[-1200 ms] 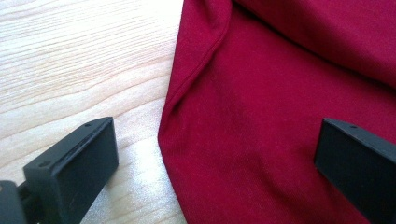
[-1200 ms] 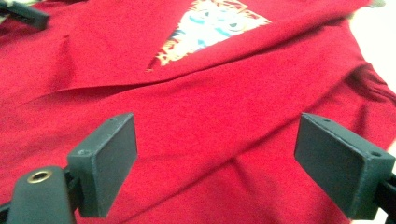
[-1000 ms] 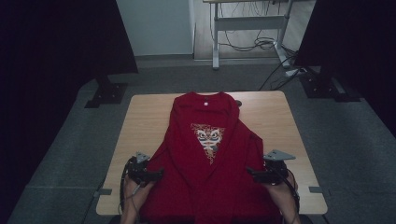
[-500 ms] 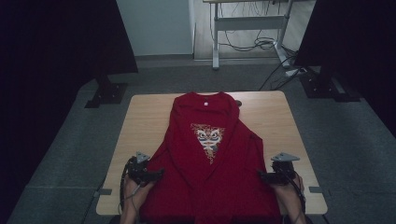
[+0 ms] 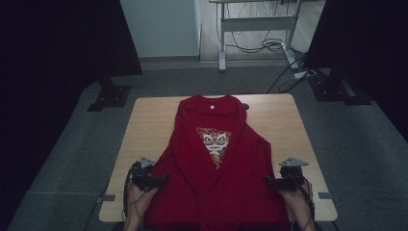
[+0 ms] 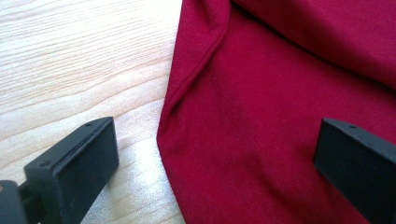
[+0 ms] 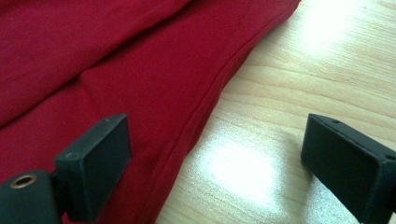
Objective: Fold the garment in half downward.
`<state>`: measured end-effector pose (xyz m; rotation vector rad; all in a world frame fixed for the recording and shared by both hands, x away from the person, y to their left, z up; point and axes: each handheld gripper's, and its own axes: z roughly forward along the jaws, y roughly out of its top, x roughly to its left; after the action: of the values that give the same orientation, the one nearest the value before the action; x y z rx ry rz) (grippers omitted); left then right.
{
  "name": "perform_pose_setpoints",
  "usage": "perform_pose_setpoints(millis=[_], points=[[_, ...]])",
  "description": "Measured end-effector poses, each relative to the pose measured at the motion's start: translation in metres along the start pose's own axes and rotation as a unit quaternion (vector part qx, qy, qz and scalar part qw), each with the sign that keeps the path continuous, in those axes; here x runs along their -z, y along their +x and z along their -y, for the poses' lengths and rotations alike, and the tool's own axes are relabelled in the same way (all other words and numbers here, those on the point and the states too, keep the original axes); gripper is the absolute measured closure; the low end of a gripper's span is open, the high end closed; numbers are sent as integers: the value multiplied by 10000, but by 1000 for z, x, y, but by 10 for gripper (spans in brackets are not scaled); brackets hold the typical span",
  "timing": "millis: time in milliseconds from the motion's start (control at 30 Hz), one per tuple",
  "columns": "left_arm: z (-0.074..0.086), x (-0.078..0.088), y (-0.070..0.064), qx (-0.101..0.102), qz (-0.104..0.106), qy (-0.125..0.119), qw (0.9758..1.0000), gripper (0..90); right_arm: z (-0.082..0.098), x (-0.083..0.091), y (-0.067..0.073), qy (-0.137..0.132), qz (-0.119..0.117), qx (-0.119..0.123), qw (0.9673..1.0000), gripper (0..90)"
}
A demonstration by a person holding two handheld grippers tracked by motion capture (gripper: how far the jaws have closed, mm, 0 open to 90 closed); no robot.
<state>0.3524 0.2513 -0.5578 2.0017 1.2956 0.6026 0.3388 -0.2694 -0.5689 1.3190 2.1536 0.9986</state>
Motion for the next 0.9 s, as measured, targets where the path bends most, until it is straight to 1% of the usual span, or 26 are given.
perform_pose_setpoints(millis=[33, 67, 100, 133, 167, 200, 233, 267, 333, 367, 400, 467, 633, 667, 700, 733, 767, 800, 833, 867, 900], points=[[-2, 1, 0, -16, -9, -58, 10000, 79, -1, 1, 0, 25, 33, -63, 10000, 98], [-2, 1, 0, -16, -9, -58, 10000, 79, -1, 1, 0, 25, 33, -63, 10000, 98], [-6, 1, 1, 4, 46, -193, 9998, 79, -2, 2, 0, 17, 90, -73, 9999, 99], [-6, 1, 1, 4, 46, -193, 9998, 79, -2, 2, 0, 17, 90, -73, 9999, 99], [-10, -1, 3, 29, 52, -213, 9998, 79, -7, 1, 1, -106, 137, -33, 9998, 94], [-10, -1, 3, 29, 52, -213, 9998, 79, -7, 1, 1, -106, 137, -33, 9998, 94], [-10, -6, 7, 18, -128, -42, 9999, 79, -12, -2, 0, -129, 138, -44, 9998, 88], [-8, -8, 9, 54, -165, 60, 9998, 81, -10, -9, -2, -30, 129, -62, 9999, 84], [-8, -8, 9, 54, -165, 60, 9998, 73, -9, -10, -3, -23, 122, -72, 9999, 84], [-3, -4, 12, 144, -183, 28, 9997, 73, -9, -10, -3, -23, 122, -72, 9999, 104], [-2, -2, 11, 159, -200, 53, 9997, 92, -7, -7, -3, -45, 67, -32, 10000, 139], [3, 1, 7, 230, -275, -9, 9994, 103, -4, -3, 0, -95, 92, -61, 9999, 184], [3, 1, 7, 230, -275, -9, 9994, 103, -2, -1, 2, -108, 104, -84, 9999, 198], [18, 15, -5, 245, -295, -82, 9992, 103, -2, -1, 2, -108, 104, -84, 9999, 198], [23, 20, -9, 229, -275, -88, 9993, 103, 14, 15, 12, -146, 194, -148, 9996, 232], [24, 21, -10, 217, -269, -83, 9994, 103, 19, 20, 14, -146, 190, -146, 9996, 235], [29, 26, -13, 201, -249, -88, 9994, 102, 20, 22, 14, -151, 193, -142, 9996, 235], [29, 26, -13, 201, -249, -88, 9994, 102, 20, 22, 14, -151, 193, -142, 9996, 235], [34, 31, -15, 168, -216, -83, 9996, 102, 25, 26, 16, -144, 175, -134, 9997, 235], [34, 31, -15, 168, -216, -83, 9996, 101, 25, 26, 16, -144, 175, -134, 9997, 235], [36, 34, -16, 136, -175, -77, 9997, 101, 28, 30, 17, -146, 144, -108, 9997, 233]])
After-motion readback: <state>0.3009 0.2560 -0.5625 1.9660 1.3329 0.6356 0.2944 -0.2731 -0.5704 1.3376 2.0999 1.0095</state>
